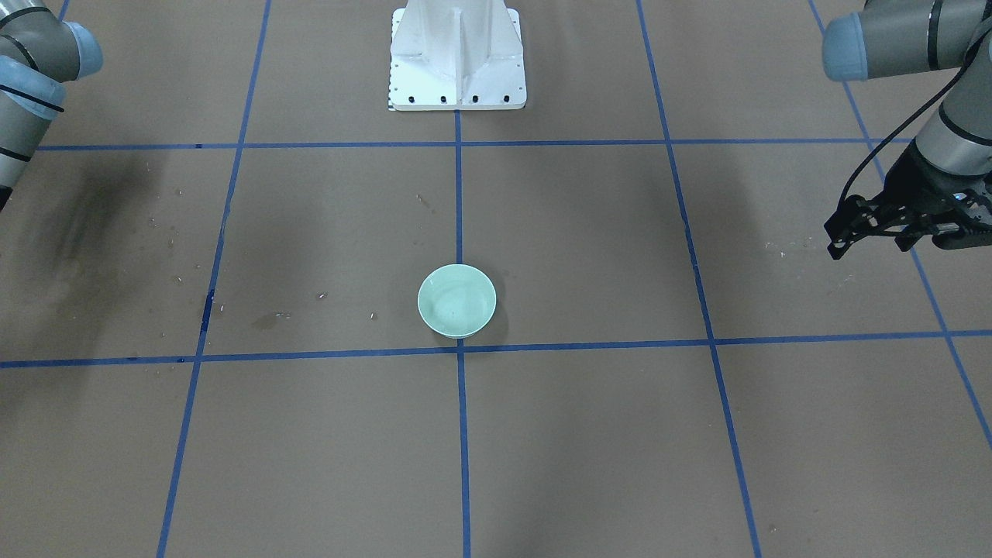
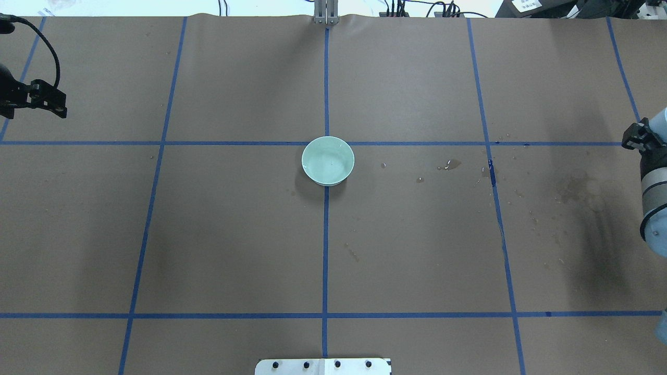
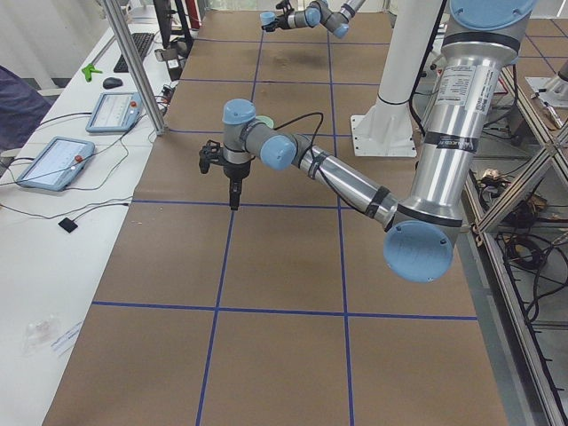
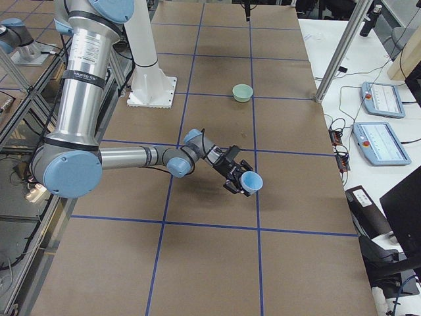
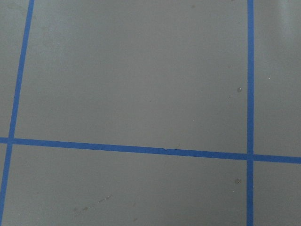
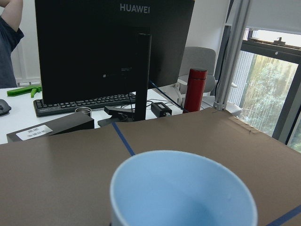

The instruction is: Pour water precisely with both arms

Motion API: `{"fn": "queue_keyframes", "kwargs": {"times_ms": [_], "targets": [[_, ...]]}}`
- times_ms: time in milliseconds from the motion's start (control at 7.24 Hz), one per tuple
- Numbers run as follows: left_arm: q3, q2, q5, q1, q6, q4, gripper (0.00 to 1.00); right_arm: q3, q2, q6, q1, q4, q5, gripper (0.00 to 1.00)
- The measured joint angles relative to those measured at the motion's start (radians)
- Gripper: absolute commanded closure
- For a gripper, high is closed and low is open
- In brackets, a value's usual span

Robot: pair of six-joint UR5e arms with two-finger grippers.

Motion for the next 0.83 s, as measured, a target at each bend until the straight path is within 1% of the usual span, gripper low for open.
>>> {"fn": "queue_keyframes", "kwargs": {"times_ms": [414,552,828], "targets": [[0.002,0.001,0.005,0.002,0.003,0.000,0.00,-0.031,0.007,0.095,-0.151,-0.003,-0.103,1.00],[0.002,0.001,0.005,0.002,0.004,0.001,0.00,-0.042,0.008,0.112,-0.175,-0.003,-0.117,1.00],[0.002,0.002,0.005,0.003,0.005,0.000,0.00,-0.089,0.006,0.124,-0.187,-0.003,-0.128,1.00]]}}
